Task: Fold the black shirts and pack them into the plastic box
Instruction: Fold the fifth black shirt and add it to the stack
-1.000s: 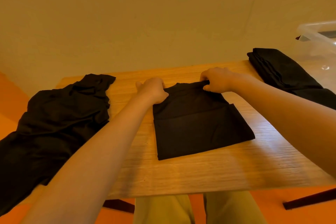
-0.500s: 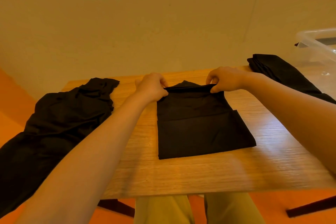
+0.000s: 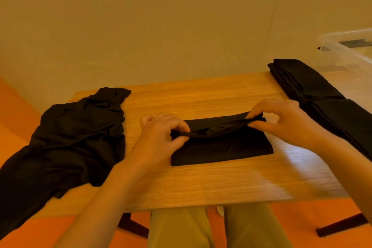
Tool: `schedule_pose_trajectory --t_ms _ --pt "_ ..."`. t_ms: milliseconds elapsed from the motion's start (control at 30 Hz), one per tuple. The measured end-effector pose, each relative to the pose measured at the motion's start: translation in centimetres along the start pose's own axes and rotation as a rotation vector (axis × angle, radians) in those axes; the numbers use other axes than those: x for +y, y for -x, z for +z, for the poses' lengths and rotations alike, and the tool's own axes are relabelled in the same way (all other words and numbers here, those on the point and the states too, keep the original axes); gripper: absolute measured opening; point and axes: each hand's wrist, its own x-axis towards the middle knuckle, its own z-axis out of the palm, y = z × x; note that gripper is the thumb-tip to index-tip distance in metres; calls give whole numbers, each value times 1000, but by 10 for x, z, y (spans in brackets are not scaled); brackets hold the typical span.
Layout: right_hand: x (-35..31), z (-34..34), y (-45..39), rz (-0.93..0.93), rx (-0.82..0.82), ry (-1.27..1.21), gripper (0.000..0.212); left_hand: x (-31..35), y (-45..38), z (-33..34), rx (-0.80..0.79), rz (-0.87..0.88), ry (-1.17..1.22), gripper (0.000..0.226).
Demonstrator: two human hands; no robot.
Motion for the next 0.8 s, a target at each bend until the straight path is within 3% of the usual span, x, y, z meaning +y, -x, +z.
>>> schedule_pose_trajectory --t_ms 100,167,300,433,633,700,800 --pt "-1 12 25 -1 52 77 18 -8 23 12 12 54 15 10" --pt "-5 18 39 -37 106 129 24 -11 32 17 41 53 34 14" --pt "-7 25 55 -126 210 218 12 -13 42 19 70 85 18 15" --pt "-8 24 63 -188 124 276 36 -11 50 16 74 155 -7 13" --pt "-24 31 43 -147 191 226 39 19 25 18 286 101 -37 25" --pt "-38 42 26 -81 146 292 47 39 8 28 212 -31 -30 38" --pt "-49 68 19 -25 -57 379 67 52 -2 56 -73 -165 -100 55"
